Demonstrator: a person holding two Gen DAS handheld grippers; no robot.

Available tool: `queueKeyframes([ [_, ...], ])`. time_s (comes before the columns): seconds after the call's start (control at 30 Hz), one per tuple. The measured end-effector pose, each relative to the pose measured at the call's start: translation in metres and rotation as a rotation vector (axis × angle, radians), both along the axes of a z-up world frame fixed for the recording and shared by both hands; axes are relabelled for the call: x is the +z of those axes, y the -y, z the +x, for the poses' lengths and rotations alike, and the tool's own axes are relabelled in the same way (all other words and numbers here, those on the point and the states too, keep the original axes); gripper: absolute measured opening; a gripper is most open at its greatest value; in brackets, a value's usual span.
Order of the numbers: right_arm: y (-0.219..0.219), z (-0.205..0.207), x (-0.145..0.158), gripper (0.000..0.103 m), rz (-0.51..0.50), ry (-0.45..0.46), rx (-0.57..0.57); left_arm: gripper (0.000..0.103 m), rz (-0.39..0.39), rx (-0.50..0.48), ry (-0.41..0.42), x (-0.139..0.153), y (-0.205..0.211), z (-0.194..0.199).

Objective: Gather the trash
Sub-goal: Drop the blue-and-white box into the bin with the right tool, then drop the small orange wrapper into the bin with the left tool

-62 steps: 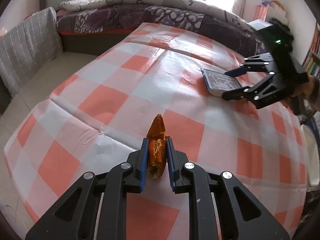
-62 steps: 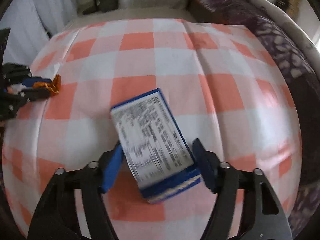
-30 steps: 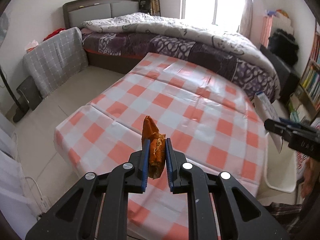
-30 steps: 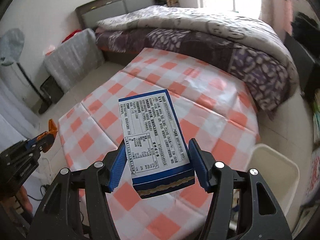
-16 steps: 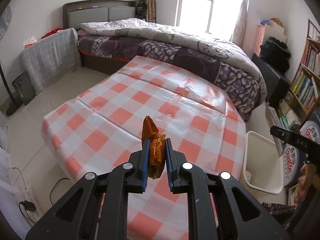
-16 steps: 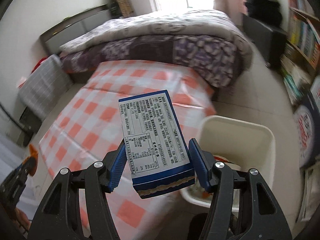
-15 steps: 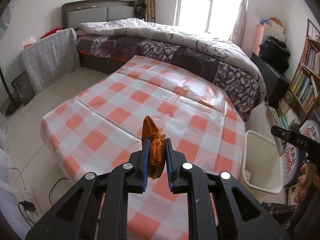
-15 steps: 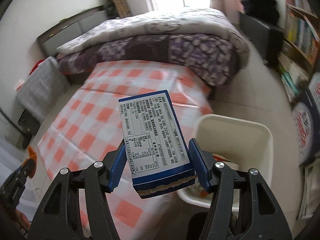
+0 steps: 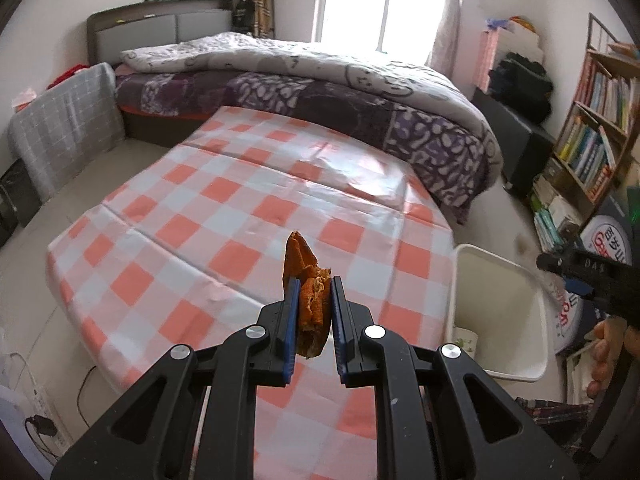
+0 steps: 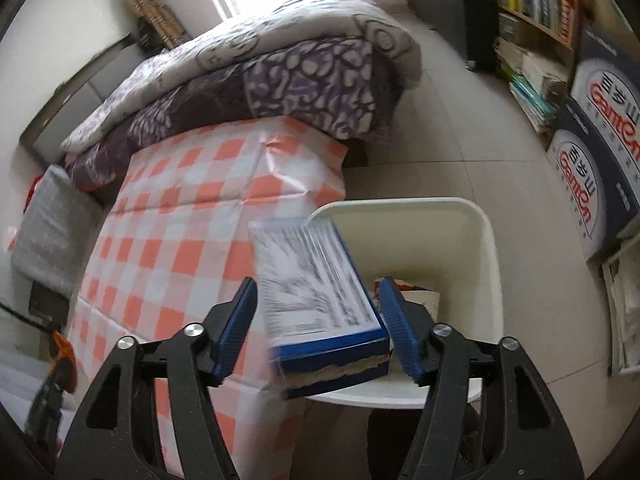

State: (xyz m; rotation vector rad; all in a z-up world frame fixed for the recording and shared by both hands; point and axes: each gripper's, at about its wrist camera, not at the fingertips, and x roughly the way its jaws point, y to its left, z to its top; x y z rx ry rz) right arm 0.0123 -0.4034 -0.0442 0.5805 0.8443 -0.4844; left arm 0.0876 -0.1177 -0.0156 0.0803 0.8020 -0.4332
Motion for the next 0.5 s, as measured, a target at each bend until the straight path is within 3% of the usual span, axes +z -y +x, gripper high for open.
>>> queueKeyframes([
  [0.17, 0.023, -0.019, 0.010, 0.080, -0.024, 0.044, -0.101, 0.015, -0.007, -0.077, -0.025, -0.004, 0.037, -0.008],
  [0.5, 0.072, -0.067, 0.022, 0.083, -0.005, 0.158, -0.335, 0.015, -0.047, -0.258, -0.093, -0.013, 0.148, -0.031],
])
